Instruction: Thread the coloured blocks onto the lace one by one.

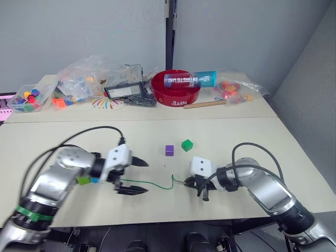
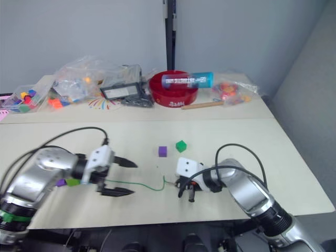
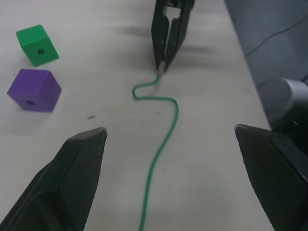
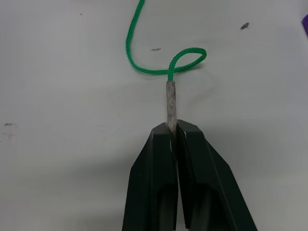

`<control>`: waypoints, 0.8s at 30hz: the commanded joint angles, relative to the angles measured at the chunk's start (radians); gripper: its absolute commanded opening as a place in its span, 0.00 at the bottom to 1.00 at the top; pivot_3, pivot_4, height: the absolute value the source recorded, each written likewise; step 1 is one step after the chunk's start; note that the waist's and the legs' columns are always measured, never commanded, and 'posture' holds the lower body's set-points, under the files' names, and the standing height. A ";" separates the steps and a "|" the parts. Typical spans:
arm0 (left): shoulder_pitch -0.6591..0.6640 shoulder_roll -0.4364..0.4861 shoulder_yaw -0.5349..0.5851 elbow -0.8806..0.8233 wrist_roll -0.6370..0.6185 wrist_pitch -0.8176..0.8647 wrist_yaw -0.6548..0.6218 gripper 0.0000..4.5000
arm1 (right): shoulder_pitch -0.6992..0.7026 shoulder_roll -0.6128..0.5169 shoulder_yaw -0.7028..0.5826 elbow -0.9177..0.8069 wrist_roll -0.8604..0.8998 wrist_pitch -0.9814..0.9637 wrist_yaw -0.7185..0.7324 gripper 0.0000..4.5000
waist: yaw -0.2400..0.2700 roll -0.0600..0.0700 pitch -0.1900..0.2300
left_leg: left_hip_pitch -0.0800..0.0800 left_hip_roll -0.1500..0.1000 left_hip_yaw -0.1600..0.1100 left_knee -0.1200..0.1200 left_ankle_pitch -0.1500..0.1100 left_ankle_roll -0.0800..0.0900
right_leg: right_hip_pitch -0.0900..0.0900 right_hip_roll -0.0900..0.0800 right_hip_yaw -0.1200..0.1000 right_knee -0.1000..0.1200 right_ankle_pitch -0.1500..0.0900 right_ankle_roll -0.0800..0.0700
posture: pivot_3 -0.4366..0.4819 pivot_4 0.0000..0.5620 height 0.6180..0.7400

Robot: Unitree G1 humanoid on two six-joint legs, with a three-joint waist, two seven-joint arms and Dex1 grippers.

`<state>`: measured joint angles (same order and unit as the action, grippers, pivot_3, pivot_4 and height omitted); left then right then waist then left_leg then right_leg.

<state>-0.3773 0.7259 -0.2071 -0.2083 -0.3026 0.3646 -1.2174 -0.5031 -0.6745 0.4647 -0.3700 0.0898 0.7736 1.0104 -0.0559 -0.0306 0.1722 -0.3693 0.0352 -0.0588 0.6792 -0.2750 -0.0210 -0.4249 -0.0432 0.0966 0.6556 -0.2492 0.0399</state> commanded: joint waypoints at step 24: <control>-0.113 -0.211 -0.164 0.190 0.180 -0.153 0.078 0.29 | -0.038 -0.008 0.005 -0.095 0.023 0.111 -0.048 0.00 | 0.012 0.000 0.000 | 0.000 -0.001 0.000 0.000 0.000 0.000 | 0.001 -0.001 0.000 -0.001 0.000 0.000 | 0.48 0.27 1.00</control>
<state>-0.4903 0.5183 -0.3745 0.0000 -0.1197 0.2231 -1.1361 -0.5274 -0.6798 0.4838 -0.4248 0.1021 0.8831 0.9667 -0.0439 -0.0305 0.1722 -0.3692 0.0345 -0.0591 0.6791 -0.2750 -0.0209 -0.4243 -0.0438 0.0964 0.6546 -0.2493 0.0400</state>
